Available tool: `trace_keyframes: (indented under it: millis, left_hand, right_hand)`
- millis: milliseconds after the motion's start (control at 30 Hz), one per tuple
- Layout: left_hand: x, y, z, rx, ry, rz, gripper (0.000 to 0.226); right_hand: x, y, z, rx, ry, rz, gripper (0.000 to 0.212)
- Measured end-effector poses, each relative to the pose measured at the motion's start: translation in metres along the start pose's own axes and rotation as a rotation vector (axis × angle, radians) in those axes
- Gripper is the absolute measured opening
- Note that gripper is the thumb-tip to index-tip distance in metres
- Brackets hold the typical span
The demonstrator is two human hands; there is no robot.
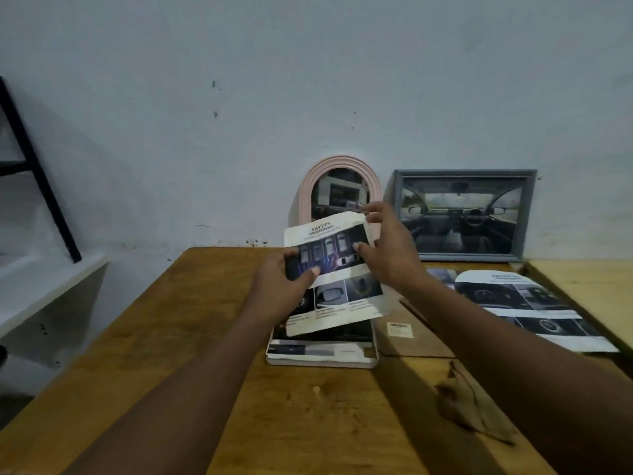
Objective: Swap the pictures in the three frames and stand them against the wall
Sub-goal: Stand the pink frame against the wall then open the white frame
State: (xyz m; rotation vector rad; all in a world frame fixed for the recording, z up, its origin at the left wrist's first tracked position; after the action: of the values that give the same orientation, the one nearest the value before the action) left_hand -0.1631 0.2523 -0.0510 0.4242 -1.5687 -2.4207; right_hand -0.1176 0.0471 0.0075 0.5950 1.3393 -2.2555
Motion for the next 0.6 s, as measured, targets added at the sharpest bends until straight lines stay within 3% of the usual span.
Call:
trace_keyframes:
  millis: [133,300,600]
  left_hand:
    - [0.008,0.045,-0.092,-0.135,-0.104,-0.171,0.061]
    - [0.029,0.073,-0.207,-0.222,-0.327,-0.261,0.067]
    - [0.050,0.083,-0.315,-0.472,-0.463,-0.406,0.070]
  right_hand:
    - [0.014,0.052,0.084,0.129,0.079,-0.106,0.057]
    - [0.039,0.110,0.171,0.274,0.131,-0.217,0.057]
    - [0.062,0.189,0.239,0.506,0.041,-0.351,0.050]
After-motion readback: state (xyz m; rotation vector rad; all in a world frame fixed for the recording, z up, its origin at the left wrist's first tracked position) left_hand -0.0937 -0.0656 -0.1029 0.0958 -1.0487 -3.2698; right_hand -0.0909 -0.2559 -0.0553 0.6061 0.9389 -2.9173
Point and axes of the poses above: each hand's wrist, its own x-axis away from the middle knuckle, its own z-axis out of the back of the hand, y = z × x, the point moved 6 cm from there along -x, towards the middle knuckle, and after that the axes turned 11 degrees about z, right-handed, at the moved point
